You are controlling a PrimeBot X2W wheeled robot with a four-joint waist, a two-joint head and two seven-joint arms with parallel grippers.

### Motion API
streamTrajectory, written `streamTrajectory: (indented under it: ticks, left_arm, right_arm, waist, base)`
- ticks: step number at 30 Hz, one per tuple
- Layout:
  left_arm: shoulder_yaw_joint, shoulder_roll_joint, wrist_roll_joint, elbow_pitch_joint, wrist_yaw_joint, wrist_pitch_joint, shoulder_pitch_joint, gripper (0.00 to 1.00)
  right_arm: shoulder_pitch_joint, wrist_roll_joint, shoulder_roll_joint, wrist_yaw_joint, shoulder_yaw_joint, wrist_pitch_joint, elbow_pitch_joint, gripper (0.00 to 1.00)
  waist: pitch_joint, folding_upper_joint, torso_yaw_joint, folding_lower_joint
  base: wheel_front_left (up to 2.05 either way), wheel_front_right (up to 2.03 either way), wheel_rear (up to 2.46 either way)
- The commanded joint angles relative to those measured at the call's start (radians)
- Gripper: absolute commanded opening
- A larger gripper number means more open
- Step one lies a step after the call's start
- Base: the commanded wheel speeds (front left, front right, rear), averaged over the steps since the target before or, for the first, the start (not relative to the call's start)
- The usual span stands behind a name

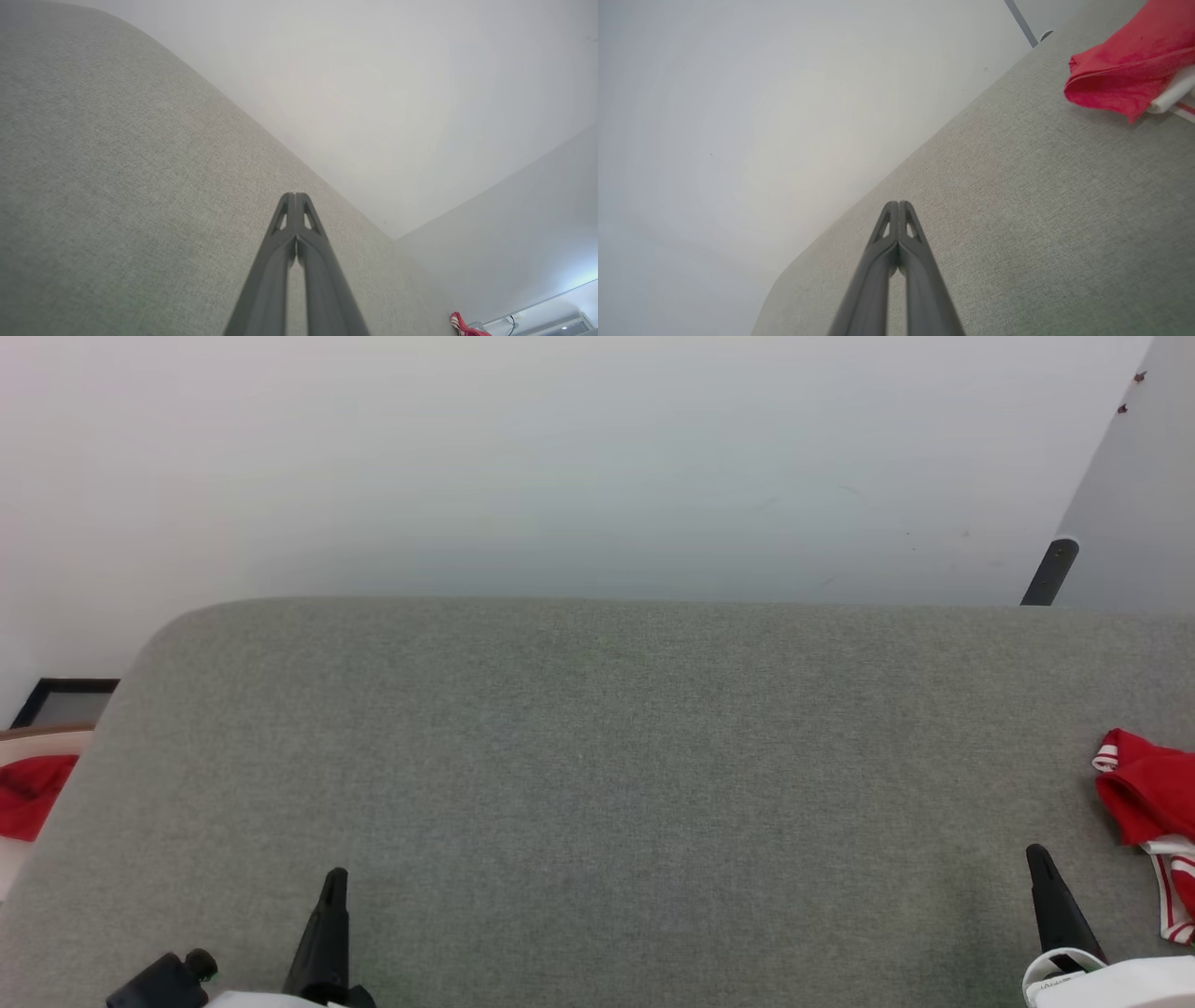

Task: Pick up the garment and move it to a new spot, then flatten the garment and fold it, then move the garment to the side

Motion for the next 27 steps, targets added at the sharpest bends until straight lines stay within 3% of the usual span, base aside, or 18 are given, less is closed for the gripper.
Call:
streamTrajectory:
  ticks: [1,27]
  left_arm:
    - [0.007,0.003,-0.033,-0.006,-0.001,0.006,-0.024,0.0]
    - [0.03,-0.01,-0.32,0.035,-0.002,0.085,-0.084,0.0]
  right_arm:
    - [-0.025,0.029,0.0,0.0,-0.006,0.005,-0.006,0.0]
    - [-0.071,0.289,0.021,0.0,-0.019,0.058,0.031,0.0]
  waist:
    - [0.001,-0.0001,-0.001,0.0]
    - [0.01,-0.0001,-0.011,0.0]
  base:
    - [0.0,0.0,0.0]
    - [0.0,0.0,0.0]
